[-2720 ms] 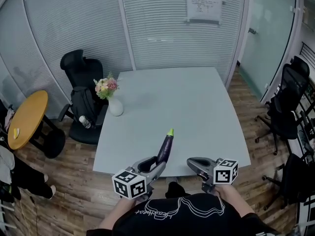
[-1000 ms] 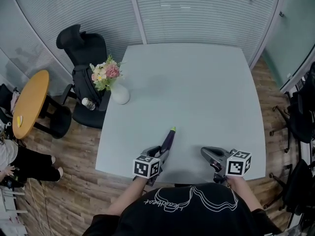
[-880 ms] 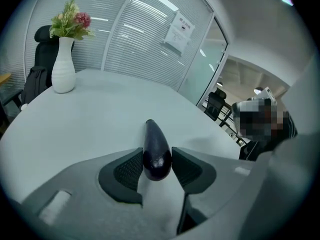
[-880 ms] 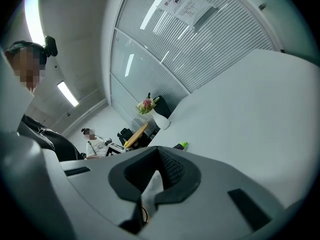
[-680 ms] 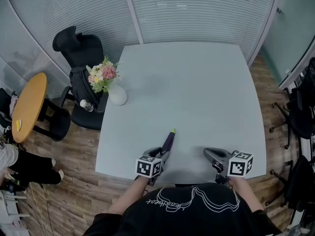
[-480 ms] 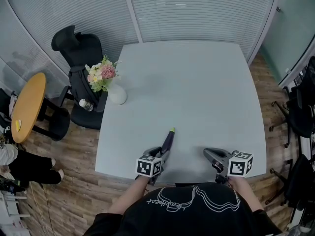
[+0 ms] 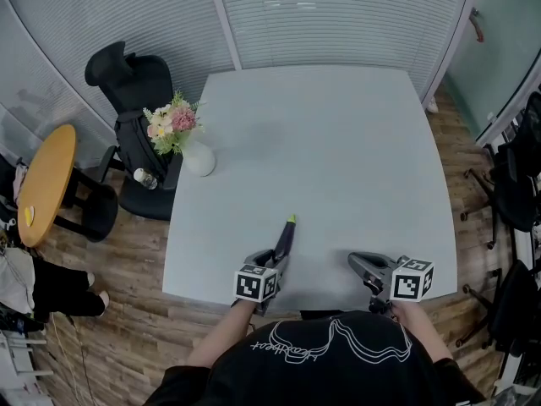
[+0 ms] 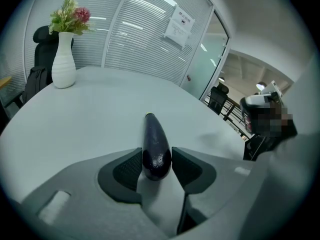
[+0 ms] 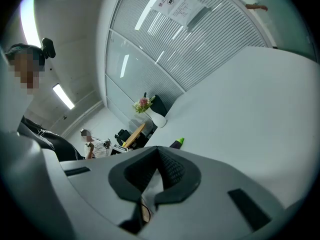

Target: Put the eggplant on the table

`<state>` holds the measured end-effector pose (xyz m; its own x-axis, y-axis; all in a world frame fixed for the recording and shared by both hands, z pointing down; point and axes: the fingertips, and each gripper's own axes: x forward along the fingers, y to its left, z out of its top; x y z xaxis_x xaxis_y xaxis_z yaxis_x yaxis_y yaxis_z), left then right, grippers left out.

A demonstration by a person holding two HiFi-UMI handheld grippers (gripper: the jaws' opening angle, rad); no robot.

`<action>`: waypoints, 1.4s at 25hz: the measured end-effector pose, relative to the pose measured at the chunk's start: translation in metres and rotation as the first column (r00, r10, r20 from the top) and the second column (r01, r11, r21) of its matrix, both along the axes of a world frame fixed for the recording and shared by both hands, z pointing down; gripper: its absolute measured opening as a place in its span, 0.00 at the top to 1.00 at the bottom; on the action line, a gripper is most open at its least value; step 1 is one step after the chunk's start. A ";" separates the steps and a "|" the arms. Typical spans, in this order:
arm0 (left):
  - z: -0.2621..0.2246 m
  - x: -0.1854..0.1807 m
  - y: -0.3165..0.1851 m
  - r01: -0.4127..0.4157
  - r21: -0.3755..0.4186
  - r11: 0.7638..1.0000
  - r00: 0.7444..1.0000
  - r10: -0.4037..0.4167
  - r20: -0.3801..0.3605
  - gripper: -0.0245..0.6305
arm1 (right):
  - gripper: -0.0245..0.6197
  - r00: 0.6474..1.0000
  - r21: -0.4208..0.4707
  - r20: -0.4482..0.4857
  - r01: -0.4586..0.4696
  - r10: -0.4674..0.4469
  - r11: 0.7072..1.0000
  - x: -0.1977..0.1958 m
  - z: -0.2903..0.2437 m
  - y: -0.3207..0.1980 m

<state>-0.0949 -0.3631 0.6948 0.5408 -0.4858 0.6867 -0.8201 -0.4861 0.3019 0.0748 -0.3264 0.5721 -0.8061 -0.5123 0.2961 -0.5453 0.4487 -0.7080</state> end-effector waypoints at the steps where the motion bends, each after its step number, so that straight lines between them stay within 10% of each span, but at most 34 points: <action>1: 0.000 0.000 0.000 -0.003 -0.001 1.000 1.000 0.003 -0.005 0.68 | 0.95 1.000 0.000 -0.001 0.001 -0.001 1.000 -0.001 0.000 0.001; 22: -0.099 -0.027 0.022 0.078 0.184 0.980 0.983 -0.045 -0.177 0.61 | 0.95 0.999 0.072 -0.024 0.042 -0.040 0.996 -0.029 -0.020 0.028; 35: -0.249 -0.002 0.119 -0.075 0.398 0.914 0.921 0.217 -0.325 0.80 | 0.95 0.982 0.342 -0.089 0.188 -0.167 0.921 -0.080 -0.093 0.071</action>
<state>-0.0965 -0.2445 0.4457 0.7977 -0.5615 0.2200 -0.6025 -0.7260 0.3314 -0.0052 -0.2559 0.4789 -0.8803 -0.4414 0.1740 -0.4690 0.7538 -0.4603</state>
